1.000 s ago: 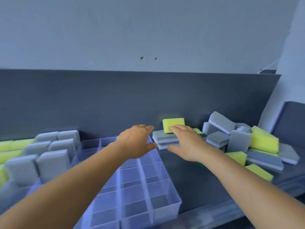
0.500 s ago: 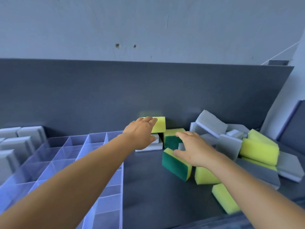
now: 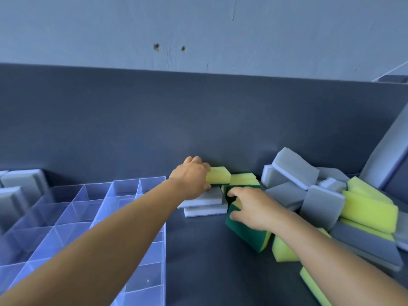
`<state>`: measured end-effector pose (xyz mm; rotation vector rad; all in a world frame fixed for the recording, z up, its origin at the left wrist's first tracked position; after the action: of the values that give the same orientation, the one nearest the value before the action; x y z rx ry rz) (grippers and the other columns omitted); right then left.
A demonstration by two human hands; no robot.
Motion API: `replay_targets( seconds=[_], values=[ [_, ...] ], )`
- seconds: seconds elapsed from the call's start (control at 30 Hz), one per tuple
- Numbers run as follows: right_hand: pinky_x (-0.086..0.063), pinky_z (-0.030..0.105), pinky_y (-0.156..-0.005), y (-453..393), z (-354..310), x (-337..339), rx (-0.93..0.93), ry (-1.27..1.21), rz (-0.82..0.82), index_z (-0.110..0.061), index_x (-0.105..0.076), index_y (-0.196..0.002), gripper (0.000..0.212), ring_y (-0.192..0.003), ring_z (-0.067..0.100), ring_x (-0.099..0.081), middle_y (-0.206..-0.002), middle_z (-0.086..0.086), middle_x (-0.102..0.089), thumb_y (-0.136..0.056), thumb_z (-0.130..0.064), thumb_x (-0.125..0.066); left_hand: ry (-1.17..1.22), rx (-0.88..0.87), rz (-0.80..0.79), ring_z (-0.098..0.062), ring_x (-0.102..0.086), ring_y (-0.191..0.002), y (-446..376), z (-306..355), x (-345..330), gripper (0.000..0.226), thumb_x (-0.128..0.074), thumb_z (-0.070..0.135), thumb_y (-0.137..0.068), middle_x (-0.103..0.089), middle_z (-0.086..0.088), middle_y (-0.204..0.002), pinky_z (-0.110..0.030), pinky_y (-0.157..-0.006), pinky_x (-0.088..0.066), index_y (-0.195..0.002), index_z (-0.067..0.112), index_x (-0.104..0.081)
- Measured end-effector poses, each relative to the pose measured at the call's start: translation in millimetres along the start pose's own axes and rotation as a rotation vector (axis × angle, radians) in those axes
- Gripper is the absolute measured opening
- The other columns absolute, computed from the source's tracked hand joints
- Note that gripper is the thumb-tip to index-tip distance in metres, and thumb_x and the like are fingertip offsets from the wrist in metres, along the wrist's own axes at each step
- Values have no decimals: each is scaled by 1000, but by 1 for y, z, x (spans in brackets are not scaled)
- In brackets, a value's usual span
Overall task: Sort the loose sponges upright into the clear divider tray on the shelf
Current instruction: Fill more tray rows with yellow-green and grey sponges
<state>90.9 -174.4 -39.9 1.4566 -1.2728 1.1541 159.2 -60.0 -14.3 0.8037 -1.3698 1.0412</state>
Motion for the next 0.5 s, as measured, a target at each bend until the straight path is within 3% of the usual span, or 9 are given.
replay_targets(
  seconds=[0.13, 0.23, 0.33, 0.5],
  values=[
    [-44, 33, -97, -2, 9, 7, -62, -64, 36, -25, -48, -134, 52, -123, 22, -49, -136, -1, -50, -85, -38, -61, 35, 10, 5, -25, -40, -120, 1, 3, 4, 45, -62, 34, -88, -50, -5, -124, -33, -83, -41, -125, 13, -46],
    [-43, 29, -93, 3, 13, 18, -84, -90, 78, -20, -53, -130, 48, -120, 22, -50, -134, 1, -52, -86, -37, -62, 52, 39, 7, -26, -42, -109, 4, 4, 4, 42, -64, 26, -86, -48, -8, -119, -33, -80, -41, -120, 10, -45],
    [-46, 35, -93, 10, 16, 28, -96, -97, 125, -8, -57, -123, 43, -115, 27, -53, -129, 8, -55, -87, -33, -61, 112, 81, -17, -29, -44, -105, 9, 6, 0, 56, -63, 16, -84, -40, -12, -124, -38, -82, -46, -132, 13, -34],
    [-38, 28, -81, 21, 20, 46, -71, -171, 243, -23, -53, -124, 38, -113, 22, -51, -128, 1, -50, -88, -30, -59, 84, 78, 51, -30, -35, -122, 20, 13, 11, 84, -62, 19, -86, -40, -12, -131, -37, -92, -42, -151, 18, -9]
  ],
)
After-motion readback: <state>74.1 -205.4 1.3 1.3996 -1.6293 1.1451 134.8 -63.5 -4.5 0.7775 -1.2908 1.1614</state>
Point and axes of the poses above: each hand's wrist, its own y-axis away from the middle knuckle, its own x-axis out of the back of the hand, z = x × y, the point moved 10 cm from there along -y, towards the middle knuckle
